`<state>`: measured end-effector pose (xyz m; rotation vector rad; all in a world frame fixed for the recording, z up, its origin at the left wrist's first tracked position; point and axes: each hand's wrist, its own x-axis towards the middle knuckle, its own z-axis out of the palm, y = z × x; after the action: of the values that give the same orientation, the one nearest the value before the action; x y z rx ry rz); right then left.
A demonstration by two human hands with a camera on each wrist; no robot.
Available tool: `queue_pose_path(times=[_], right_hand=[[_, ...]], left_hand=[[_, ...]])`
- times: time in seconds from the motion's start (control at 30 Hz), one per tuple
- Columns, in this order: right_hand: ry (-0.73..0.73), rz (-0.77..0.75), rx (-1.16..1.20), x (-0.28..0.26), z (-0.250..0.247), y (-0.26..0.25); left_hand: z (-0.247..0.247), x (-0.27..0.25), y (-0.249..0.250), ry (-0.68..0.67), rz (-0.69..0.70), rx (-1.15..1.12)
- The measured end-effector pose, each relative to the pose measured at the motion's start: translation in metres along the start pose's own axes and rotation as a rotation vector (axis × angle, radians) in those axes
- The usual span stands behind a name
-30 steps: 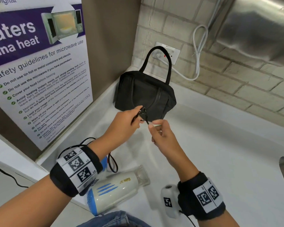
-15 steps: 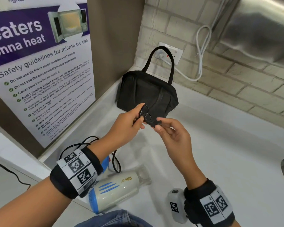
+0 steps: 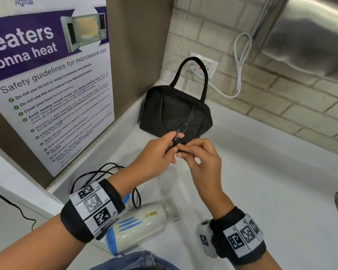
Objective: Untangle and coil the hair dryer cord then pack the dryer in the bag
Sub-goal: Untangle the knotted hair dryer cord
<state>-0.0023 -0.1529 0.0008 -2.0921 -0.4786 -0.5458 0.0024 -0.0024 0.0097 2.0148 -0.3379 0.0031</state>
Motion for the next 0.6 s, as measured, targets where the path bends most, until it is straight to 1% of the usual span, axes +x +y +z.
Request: queue_pose_path(times=[0.07, 0.17, 0.2, 0.27, 0.33, 0.37, 0.43, 0.53, 0.6], right_hand=[[-0.042, 0.116, 0.095, 0.001, -0.002, -0.004], [-0.106, 0.234, 0.198, 0.0, -0.004, -0.007], [-0.105, 0.282, 0.244, 0.0, -0.005, -0.007], [-0.12, 0.425, 0.387, 0.001, -0.008, -0.008], [-0.189, 0.574, 0.515, 0.003, -0.011, -0.006], [-0.219, 0.611, 0.543, 0.004, -0.011, -0.005], [-0.221, 0.608, 0.544, 0.006, -0.012, -0.003], [-0.16, 0.598, 0.574, 0.006, -0.012, -0.004], [-0.186, 0.589, 0.577, 0.007, -0.013, -0.002]], left_hand=[[-0.002, 0.001, -0.002, 0.026, -0.016, -0.01], [-0.005, 0.002, -0.006, 0.067, -0.034, -0.021], [-0.006, 0.002, -0.007, 0.064, -0.035, -0.014], [-0.006, 0.001, -0.006, 0.039, -0.034, -0.004], [-0.006, 0.001, -0.005, 0.02, -0.023, -0.002], [-0.006, 0.001, -0.005, 0.015, -0.016, -0.001], [-0.006, 0.002, -0.005, 0.008, -0.02, 0.001], [-0.007, 0.003, -0.006, -0.019, -0.038, -0.007], [-0.007, 0.003, -0.005, -0.048, -0.041, -0.017]])
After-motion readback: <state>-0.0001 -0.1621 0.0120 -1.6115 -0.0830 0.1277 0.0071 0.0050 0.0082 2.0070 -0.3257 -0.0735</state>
